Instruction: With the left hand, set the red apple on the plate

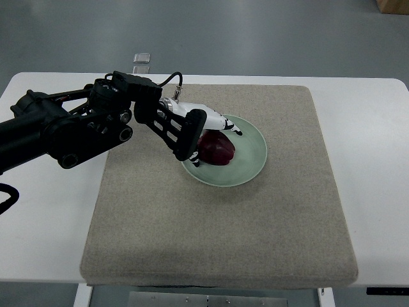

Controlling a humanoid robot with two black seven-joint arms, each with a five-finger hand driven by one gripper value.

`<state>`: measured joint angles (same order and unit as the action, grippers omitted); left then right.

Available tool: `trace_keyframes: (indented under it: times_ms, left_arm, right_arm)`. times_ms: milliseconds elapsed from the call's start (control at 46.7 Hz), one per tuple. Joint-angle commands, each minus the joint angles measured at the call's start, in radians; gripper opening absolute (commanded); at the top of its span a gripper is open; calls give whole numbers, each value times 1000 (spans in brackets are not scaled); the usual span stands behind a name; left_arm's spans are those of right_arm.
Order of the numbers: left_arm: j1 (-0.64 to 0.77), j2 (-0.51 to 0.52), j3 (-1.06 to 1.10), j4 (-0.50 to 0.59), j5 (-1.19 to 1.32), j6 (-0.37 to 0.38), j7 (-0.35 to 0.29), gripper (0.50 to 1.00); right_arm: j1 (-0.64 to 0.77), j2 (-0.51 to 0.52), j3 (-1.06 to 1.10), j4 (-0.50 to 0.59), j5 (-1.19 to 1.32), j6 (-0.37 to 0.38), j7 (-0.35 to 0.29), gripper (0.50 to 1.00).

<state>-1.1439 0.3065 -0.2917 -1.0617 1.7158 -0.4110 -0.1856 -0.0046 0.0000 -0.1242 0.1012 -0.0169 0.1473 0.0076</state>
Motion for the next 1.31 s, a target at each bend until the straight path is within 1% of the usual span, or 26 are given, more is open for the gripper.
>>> trace_keyframes:
  times_ms: [0,86,257,385,664,835,899,985,1070,1177,1284]
  left_arm:
    - [-4,10,-13,-3,-8,0,0,994]
    - [-10,20,-23,-3,-51,0,0,994]
    - [-45,75,-37,15,-192,0,0,994]
    - [-54,89,-37,91,-349,0,0,996]
    - [-70,112,-18,282,-786,-12,9,996]
    - [-53,123,-40,338,-845,-2,52,996]
    - [-51,123,-49,354,-881,8,57,996]
    - [-50,114,-73,428,-1017,24,61,996]
    - [-46,111,-67,491,-1177,17,78,996]
    - [-45,114,-69,503,-1291,12,123,996]
    - [-42,115,-81,505,-1354,11,133,996]
  right_arm:
    - [0,0,0,0,0,0,0,964]
    - [0,0,0,0,0,0,0,964]
    - [0,0,0,0,0,0,0,964]
    - [0,0,0,0,0,1,0,964]
    - [0,0,0,0,0,0,0,964]
    - [0,0,0,0,0,0,0,964]
    - [0,0,0,0,0,0,0,964]
    - [0,0,0,0,0,1,0,964]
    - [0,0,0,0,0,0,0,964]
    - [0,0,0,0,0,0,0,964]
    - [0,0,0,0,0,0,0,964]
